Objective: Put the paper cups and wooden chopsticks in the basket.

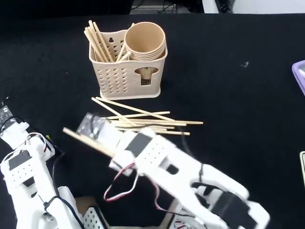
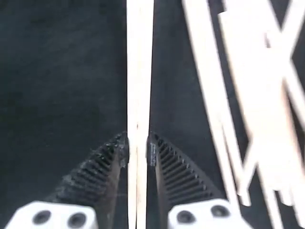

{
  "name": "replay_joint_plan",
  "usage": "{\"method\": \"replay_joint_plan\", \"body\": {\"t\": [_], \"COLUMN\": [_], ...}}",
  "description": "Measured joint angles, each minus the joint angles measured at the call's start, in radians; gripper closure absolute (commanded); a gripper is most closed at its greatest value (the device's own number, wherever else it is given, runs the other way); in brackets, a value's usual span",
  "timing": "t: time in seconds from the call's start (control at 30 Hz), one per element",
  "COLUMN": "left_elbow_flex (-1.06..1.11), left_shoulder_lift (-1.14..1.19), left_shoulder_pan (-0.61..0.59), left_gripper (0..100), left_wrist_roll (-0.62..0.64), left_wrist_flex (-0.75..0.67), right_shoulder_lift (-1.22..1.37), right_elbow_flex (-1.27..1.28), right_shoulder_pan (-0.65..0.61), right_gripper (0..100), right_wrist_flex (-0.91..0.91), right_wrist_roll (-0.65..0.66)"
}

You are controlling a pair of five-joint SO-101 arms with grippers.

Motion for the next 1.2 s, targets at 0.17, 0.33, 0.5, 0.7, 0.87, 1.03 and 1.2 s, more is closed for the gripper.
{"method": "replay_joint_plan", "body": {"t": [0.17, 0.33, 0.5, 0.7, 0.87, 1.03, 1.2], "left_elbow_flex": [0.0, 0.0, 0.0, 0.0, 0.0, 0.0, 0.0], "left_shoulder_lift": [0.0, 0.0, 0.0, 0.0, 0.0, 0.0, 0.0], "left_shoulder_pan": [0.0, 0.0, 0.0, 0.005, 0.017, 0.017, 0.017], "left_gripper": [81, 81, 81, 81, 81, 81, 81], "left_wrist_roll": [0.0, 0.0, 0.0, 0.0, 0.0, 0.0, 0.0], "left_wrist_flex": [0.0, 0.0, 0.0, 0.0, 0.0, 0.0, 0.0], "right_shoulder_lift": [-0.135, -0.307, -0.434, -0.494, -0.494, -0.48, -0.307], "right_elbow_flex": [0.0, -0.049, -0.071, -0.092, -0.092, -0.094, -0.123], "right_shoulder_pan": [0.118, 0.14, 0.141, 0.144, 0.146, 0.146, 0.146], "right_gripper": [98.7, 98.7, 98.7, 98.7, 98.7, 98.7, 98.7], "right_wrist_flex": [0.003, 0.003, 0.003, -0.164, -0.48, -0.781, -1.073], "right_wrist_roll": [0.037, 0.018, 0.012, 0.012, 0.009, 0.009, 0.012]}}
